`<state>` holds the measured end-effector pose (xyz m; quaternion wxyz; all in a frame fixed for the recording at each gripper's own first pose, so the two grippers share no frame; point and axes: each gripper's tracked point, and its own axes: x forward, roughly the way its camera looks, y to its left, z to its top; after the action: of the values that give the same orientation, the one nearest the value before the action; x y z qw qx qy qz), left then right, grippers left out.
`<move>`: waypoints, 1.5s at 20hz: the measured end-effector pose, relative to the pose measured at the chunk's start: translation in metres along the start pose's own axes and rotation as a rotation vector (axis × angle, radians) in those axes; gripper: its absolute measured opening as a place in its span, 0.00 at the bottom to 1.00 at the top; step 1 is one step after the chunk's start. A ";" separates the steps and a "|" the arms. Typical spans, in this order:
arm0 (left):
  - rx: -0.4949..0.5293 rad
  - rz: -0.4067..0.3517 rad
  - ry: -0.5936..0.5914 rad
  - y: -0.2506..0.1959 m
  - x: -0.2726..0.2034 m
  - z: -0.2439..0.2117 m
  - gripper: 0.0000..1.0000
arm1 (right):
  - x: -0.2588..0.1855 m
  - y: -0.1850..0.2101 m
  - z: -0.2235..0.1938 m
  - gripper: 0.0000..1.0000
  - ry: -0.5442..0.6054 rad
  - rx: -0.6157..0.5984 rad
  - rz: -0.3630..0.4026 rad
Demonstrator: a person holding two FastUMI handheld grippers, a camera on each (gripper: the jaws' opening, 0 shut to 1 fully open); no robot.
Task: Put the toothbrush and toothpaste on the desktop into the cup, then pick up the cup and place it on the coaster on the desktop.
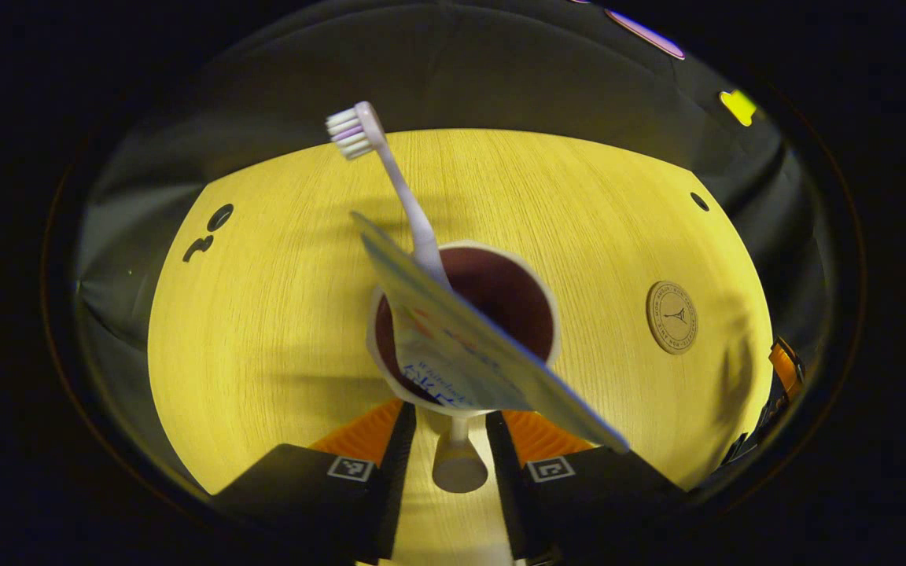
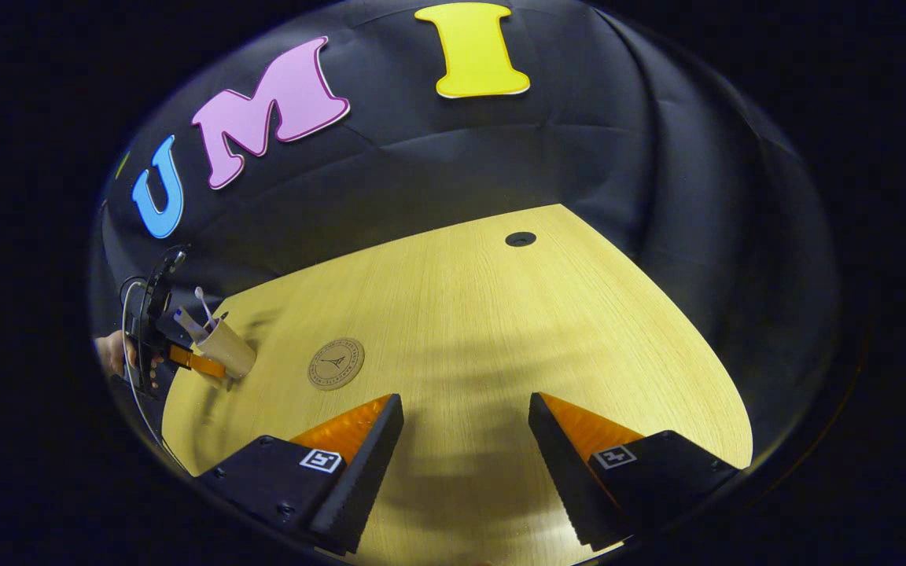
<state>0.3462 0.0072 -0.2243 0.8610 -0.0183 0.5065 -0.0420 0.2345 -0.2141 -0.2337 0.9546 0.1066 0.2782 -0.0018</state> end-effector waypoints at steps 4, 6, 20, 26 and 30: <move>-0.001 0.002 0.008 -0.003 0.000 -0.002 0.32 | -0.003 0.002 -0.001 0.98 -0.002 -0.003 -0.001; -0.006 -0.002 0.003 -0.003 0.000 -0.002 0.34 | -0.005 0.005 -0.003 0.99 -0.003 -0.008 0.001; 0.127 -0.085 -0.072 -0.066 -0.030 0.017 0.22 | -0.027 0.013 0.008 0.98 -0.027 -0.025 0.004; 0.231 -0.150 -0.069 -0.134 -0.026 0.030 0.26 | -0.046 -0.001 0.015 0.98 -0.054 -0.014 -0.010; 0.310 -0.185 -0.054 -0.179 -0.013 0.036 0.26 | -0.057 -0.014 0.017 0.98 -0.074 -0.005 -0.031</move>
<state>0.3615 -0.1706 -0.1824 0.8592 0.0672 0.4669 -0.1981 0.1944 -0.2347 -0.1919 0.9643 0.0996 0.2445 -0.0198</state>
